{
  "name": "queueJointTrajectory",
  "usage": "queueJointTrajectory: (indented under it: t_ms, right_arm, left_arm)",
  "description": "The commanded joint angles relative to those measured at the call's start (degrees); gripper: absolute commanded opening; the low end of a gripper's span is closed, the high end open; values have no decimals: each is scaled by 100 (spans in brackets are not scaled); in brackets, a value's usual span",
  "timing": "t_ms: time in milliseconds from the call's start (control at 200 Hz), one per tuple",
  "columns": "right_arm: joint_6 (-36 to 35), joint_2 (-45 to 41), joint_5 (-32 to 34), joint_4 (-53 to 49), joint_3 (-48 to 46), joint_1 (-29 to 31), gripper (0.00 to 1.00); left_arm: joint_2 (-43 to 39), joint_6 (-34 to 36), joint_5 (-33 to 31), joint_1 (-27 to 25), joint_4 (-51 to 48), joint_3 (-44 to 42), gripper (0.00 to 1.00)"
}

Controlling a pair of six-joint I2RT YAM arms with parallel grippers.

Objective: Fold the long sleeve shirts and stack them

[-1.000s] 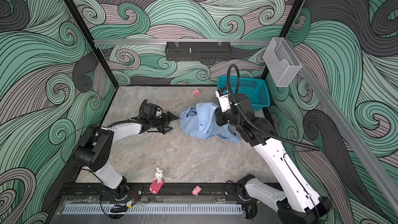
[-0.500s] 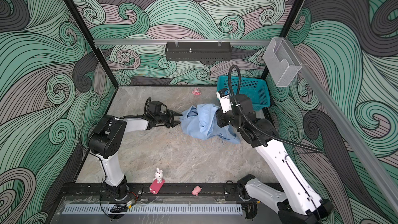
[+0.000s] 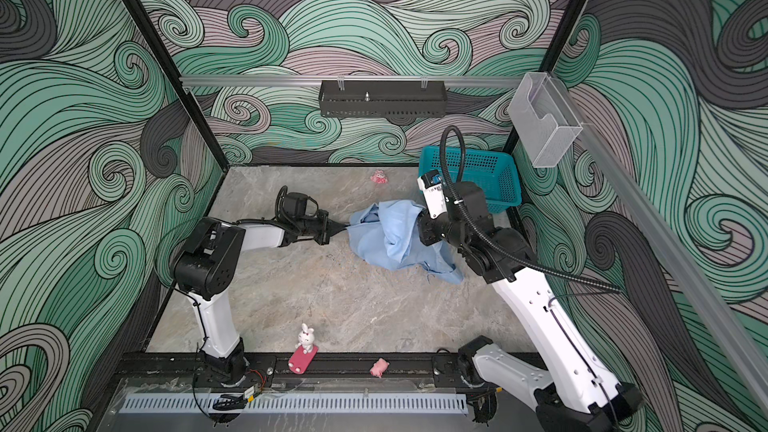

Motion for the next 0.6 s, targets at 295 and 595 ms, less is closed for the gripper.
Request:
queueJointTrajectory:
  t_ms: [295, 595]
  right_arm:
    - [-942, 1663, 1040, 1203, 1101, -61, 0]
    - [-1749, 2441, 693, 1065, 2849, -24, 0]
  left_arm:
    - [-821, 3088, -1322, 1943, -4657, 4766, 0]
    - [-593, 3891, -1882, 2182, -6178, 6779, 0]
